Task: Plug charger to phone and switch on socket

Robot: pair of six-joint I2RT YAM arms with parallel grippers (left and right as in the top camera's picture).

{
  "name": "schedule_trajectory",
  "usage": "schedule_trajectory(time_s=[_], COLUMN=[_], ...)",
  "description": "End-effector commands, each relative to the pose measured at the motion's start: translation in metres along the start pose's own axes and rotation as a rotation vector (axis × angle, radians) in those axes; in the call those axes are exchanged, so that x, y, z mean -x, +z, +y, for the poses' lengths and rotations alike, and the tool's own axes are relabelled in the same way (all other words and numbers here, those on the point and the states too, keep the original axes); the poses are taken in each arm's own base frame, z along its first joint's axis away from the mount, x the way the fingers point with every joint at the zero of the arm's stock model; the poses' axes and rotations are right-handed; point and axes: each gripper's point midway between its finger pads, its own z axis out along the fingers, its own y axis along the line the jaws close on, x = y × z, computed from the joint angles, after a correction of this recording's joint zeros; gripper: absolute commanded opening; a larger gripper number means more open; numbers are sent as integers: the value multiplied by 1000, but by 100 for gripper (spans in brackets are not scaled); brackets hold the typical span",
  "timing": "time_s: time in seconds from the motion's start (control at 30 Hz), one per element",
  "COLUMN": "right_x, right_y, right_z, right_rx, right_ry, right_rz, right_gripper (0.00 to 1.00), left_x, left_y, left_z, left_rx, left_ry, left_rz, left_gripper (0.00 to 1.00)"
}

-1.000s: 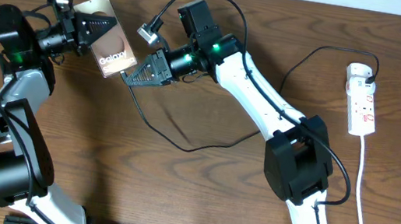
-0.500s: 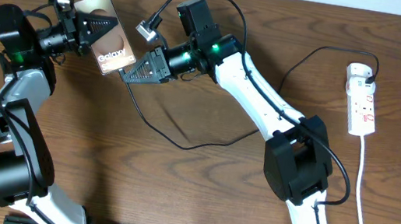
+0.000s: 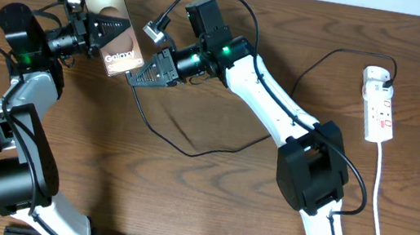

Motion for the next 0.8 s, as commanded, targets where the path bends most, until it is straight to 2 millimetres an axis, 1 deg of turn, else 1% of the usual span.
schedule_trajectory(time_s=[0.0,0.2,0.33,0.43,0.5,0.63,0.7,0.77], right_x=[4,7,3,-3,-8,-15,-18,-19], right_y=[-3,-11,-9,-4,2,11,14,16], right_z=[1,-2,-2,-2,-2,-9,-13,-12], right_rx=[3,-1,-1,-3,-6,-53,-81,-81], right_ry=[-13,-8,-12,-17,-36,-33,-23,-33], right_rz=[-11,-25,-12,8,23,37,40,45], right_gripper=[4,23,31,41,44,44,43,40], left_x=[-10,-8,-6,-4,-4,-4,-3,-3], left_y=[7,7,7,7,7,7,7,7], left_z=[-13,-12,-11,-11,-11,-11,-11,-11], left_rx=[-27,-24,-20,-16,-16,-15,-15,-15], left_ry=[63,63,62,62,61,53,49,47], left_rz=[72,60,48,36,36,35,33,33], left_gripper=[7,7,7,7,7,7,7,7])
